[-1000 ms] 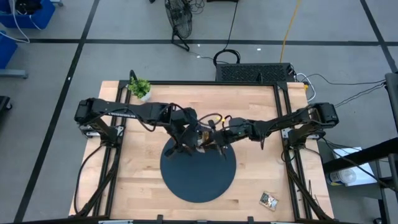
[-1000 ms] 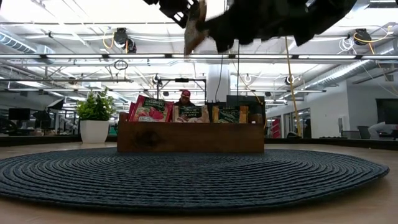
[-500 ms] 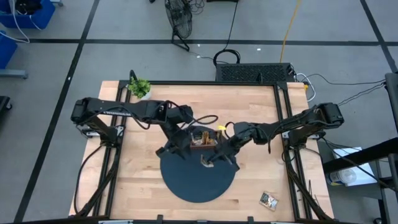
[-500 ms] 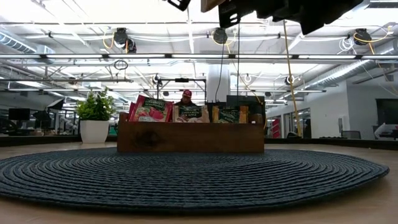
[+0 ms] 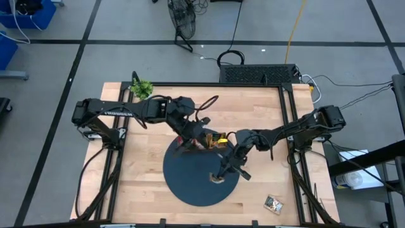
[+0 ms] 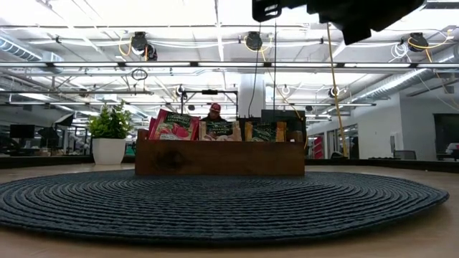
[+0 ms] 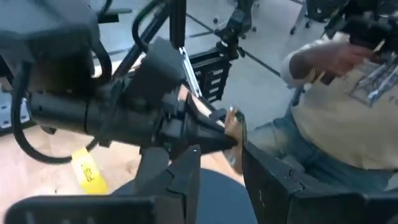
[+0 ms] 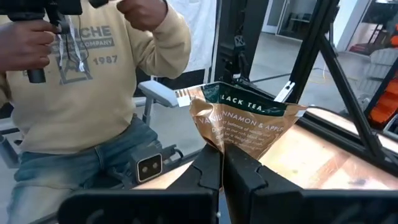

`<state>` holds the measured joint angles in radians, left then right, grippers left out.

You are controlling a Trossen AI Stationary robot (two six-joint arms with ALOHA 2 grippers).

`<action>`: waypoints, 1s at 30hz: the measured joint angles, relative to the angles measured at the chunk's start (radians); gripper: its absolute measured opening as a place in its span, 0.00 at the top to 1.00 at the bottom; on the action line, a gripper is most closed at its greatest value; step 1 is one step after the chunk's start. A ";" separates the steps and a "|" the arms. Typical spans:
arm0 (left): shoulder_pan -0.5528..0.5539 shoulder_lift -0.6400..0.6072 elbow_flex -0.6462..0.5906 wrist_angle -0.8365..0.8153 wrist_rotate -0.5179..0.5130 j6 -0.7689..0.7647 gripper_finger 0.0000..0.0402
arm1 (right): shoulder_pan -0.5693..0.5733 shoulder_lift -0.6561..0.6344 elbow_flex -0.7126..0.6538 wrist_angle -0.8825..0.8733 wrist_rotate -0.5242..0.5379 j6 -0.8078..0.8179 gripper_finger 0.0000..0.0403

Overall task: Pick & Place Tea
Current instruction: Put the left brown tea bag into the middle section of the wooden organizer

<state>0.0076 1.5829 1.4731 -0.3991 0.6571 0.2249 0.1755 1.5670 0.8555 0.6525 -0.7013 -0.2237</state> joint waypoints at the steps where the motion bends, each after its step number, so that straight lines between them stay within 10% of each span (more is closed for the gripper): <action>1: -0.008 0.000 0.000 0.004 0.000 -0.010 0.70 | -0.003 0.002 0.000 -0.003 -0.001 0.000 1.00; 15: -0.182 0.049 -0.001 -0.048 -0.158 0.017 0.70 | -0.022 0.003 0.000 -0.020 -0.020 -0.042 1.00; 23: -0.090 0.084 -0.001 -0.084 0.056 0.190 0.70 | -0.013 0.003 -0.001 0.047 -0.136 -0.043 1.00; 30: 0.052 0.069 -0.077 -0.037 0.216 0.242 0.74 | -0.065 -0.024 -0.003 -0.110 0.058 -0.061 1.00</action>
<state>0.0593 1.6521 1.3965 -0.4365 0.8728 0.4666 0.1107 1.5433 0.8522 0.5428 -0.6435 -0.2851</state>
